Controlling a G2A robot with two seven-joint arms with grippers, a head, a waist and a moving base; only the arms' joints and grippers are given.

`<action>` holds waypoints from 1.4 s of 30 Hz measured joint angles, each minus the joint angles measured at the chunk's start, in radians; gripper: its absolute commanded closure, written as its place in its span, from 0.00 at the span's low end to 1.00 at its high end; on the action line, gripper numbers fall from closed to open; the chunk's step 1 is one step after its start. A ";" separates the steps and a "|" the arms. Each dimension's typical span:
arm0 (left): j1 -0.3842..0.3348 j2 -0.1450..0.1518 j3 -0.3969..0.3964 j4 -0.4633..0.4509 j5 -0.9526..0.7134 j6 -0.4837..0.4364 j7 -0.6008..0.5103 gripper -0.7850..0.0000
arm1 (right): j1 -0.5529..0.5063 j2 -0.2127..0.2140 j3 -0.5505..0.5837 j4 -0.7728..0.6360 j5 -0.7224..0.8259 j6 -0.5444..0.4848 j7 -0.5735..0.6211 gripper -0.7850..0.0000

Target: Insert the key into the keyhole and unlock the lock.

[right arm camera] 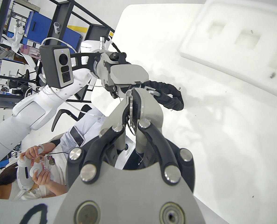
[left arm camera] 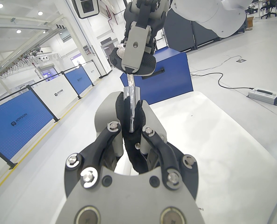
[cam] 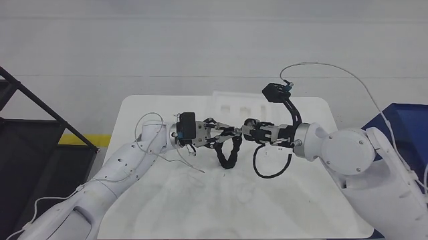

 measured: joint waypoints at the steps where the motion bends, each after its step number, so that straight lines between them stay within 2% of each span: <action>1: 0.000 0.000 -0.001 0.000 0.000 0.000 0.000 1.00 | 0.001 0.000 -0.001 0.000 -0.001 0.000 -0.001 1.00; 35: 0.000 -0.002 0.005 -0.001 -0.012 -0.016 -0.016 1.00 | 0.021 -0.011 -0.049 0.029 -0.035 0.004 0.000 1.00; 36: 0.000 -0.002 0.004 0.000 -0.013 -0.015 -0.015 1.00 | 0.021 -0.012 -0.049 0.031 -0.033 0.006 0.000 0.94; 37: 0.000 -0.003 0.004 0.003 -0.015 -0.015 -0.015 1.00 | 0.022 -0.012 -0.050 0.034 -0.032 0.008 0.000 0.54; 38: 0.000 -0.003 0.004 0.005 -0.016 -0.015 -0.015 1.00 | 0.022 -0.012 -0.049 0.036 -0.031 0.010 -0.001 0.00; 42: -0.001 -0.004 0.005 0.021 -0.027 -0.023 -0.023 1.00 | 0.021 -0.013 -0.034 0.042 -0.011 0.006 -0.016 0.00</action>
